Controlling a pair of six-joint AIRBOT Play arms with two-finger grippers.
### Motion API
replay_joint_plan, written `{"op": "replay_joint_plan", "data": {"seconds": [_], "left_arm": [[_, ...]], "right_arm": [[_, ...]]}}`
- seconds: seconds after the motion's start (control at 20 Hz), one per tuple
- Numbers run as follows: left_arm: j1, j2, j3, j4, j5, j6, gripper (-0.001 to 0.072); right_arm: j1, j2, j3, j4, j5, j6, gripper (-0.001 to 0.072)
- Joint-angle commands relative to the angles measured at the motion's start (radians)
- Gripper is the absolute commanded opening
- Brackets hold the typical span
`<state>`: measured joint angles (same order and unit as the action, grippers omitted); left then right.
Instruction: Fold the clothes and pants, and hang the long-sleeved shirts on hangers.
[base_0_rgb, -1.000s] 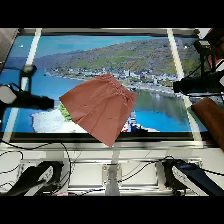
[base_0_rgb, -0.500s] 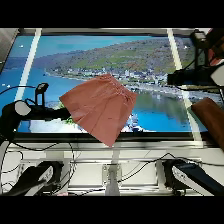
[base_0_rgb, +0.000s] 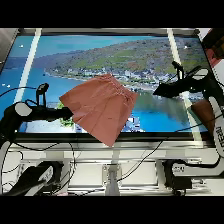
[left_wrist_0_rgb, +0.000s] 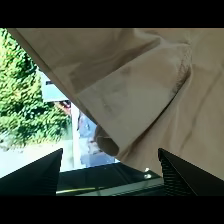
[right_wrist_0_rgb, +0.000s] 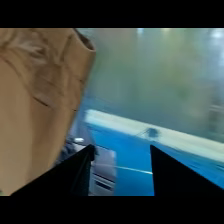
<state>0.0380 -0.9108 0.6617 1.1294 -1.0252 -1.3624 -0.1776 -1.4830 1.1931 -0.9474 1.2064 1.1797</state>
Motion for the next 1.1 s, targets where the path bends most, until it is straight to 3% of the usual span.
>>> {"op": "replay_joint_plan", "data": {"seconds": [0.0,0.25,0.3,0.35,0.6,0.8,0.9,1.05], "left_arm": [[0.001,0.000,-0.002,-0.032,0.002,0.000,0.0705],[0.001,-0.021,-0.002,-0.046,0.002,0.000,0.0705],[0.001,-0.032,-0.003,-0.046,0.004,0.000,0.0705],[0.001,-0.045,-0.003,-0.046,0.013,0.000,0.0704],[0.001,-0.089,-0.002,-0.094,0.106,0.000,0.0699],[0.002,-0.095,-0.003,-0.084,0.174,0.000,0.0699],[0.002,-0.101,-0.003,-0.084,0.196,-0.019,0.0699],[0.002,-0.130,-0.003,-0.082,0.202,-0.029,0.0699]], "right_arm": [[-0.027,-0.091,-0.047,0.237,-0.017,-0.101,0.0412],[0.083,-0.191,-0.068,0.321,-0.199,-0.082,0.0417],[0.102,-0.207,-0.068,0.325,-0.210,-0.081,0.0510],[0.117,-0.217,-0.068,0.322,-0.220,-0.081,0.0525],[0.181,-0.247,-0.066,0.318,-0.341,-0.002,0.0479],[0.204,-0.283,-0.044,0.311,-0.353,0.066,0.0476],[0.204,-0.298,-0.044,0.318,-0.362,0.069,0.0424],[0.205,-0.301,-0.044,0.320,-0.362,0.066,0.0246]]}}
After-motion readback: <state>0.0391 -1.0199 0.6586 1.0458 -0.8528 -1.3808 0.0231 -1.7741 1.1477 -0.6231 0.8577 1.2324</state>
